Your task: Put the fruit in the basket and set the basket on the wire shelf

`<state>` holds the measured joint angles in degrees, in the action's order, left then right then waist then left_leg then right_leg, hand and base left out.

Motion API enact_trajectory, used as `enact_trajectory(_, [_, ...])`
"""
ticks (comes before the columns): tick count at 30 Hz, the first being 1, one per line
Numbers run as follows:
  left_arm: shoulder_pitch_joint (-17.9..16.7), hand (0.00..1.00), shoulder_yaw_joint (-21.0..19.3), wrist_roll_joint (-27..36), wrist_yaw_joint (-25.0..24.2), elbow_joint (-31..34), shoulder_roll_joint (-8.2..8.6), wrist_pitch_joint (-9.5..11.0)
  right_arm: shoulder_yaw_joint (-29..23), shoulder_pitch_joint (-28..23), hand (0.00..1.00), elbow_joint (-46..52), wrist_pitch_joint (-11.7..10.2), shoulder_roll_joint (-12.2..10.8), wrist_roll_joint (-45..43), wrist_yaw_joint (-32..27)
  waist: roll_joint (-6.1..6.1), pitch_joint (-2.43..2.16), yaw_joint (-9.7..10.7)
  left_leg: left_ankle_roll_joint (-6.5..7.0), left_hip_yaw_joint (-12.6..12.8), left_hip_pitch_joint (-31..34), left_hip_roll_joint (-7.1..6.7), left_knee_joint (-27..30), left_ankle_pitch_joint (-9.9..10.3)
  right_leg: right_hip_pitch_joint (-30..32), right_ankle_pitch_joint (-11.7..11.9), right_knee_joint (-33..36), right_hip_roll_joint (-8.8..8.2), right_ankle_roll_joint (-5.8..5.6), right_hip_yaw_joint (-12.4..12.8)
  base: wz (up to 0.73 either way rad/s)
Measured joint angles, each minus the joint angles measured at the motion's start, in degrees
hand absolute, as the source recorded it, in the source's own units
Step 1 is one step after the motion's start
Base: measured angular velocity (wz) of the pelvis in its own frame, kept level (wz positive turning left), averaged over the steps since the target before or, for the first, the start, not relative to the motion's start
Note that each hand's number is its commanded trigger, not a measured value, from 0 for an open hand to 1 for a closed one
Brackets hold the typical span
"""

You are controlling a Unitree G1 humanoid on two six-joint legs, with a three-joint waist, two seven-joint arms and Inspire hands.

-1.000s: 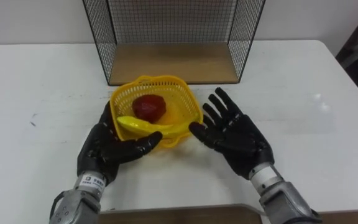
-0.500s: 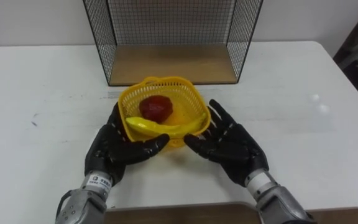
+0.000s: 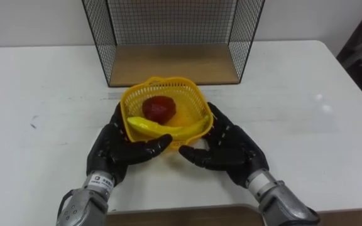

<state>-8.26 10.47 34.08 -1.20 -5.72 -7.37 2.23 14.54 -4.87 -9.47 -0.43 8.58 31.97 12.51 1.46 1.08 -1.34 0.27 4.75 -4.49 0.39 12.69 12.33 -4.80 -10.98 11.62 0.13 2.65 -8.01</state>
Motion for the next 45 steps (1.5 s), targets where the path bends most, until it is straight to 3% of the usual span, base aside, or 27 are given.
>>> enact_trajectory(6, [0.2, 0.00, 0.0, 0.0, 0.0, 0.0, 0.04, 0.1, 0.1, 2.0, 0.00, 0.0, 0.0, -0.2, -3.0, -0.6, 0.26, -0.02, 0.7, 0.00, -0.1, -0.1, -0.02, 0.1, 0.0, -0.1, 0.0, 0.0, -0.01, 0.00, 0.0, 0.00])
enact_trajectory(11, [0.7, 0.00, 0.3, 0.0, 0.2, 0.0, 1.33, 0.1, -0.2, 4.4, 0.00, 0.0, 0.0, -0.3, -8.1, -3.0, 0.22, 0.00, 1.3, 0.00, 0.0, -0.1, 0.02, 0.0, 0.0, 0.0, 0.0, 0.0, 0.03, 0.00, 0.2, -0.01])
enact_trajectory(17, [3.8, 0.00, 0.9, 0.0, 0.9, 0.0, 1.47, 0.1, -0.2, 6.2, 0.00, 1.2, -0.5, -0.3, -8.4, -6.0, -0.01, 0.09, 1.5, 0.00, 0.3, -0.1, 0.06, 0.0, 0.0, 0.1, 0.0, 0.0, 0.08, 0.01, 0.5, -0.02])
enact_trajectory(31, [6.9, 0.00, 1.1, 0.0, 0.9, 0.2, 2.30, 0.3, -0.8, 6.3, 0.00, 5.2, -1.3, -0.3, -8.6, -8.8, -0.75, 0.02, 1.4, 0.00, 1.4, -0.3, 0.28, -0.5, 0.0, 0.9, 0.3, 0.3, 0.27, 0.01, 1.9, -0.06])
enact_trajectory(38, [6.9, 0.00, 0.9, 0.1, 2.3, 2.5, 2.32, 0.5, -0.9, 6.2, 0.00, 6.3, -1.6, -1.2, -8.8, -9.3, -1.43, -0.25, 2.6, 0.00, 1.5, -0.4, 0.35, -0.5, 0.0, 0.8, 0.3, 0.3, 0.34, 0.01, 1.9, 0.00])
enact_trajectory(45, [7.0, 0.00, 0.9, 0.1, 2.3, 2.5, 2.34, 0.5, -0.9, 6.2, 0.00, 6.3, -1.6, -1.3, -8.6, -9.4, -1.51, -0.24, 2.7, 0.00, 1.5, -1.8, 0.76, -1.1, 0.0, -0.2, 0.4, 0.2, 0.63, 0.07, 2.3, -0.01])
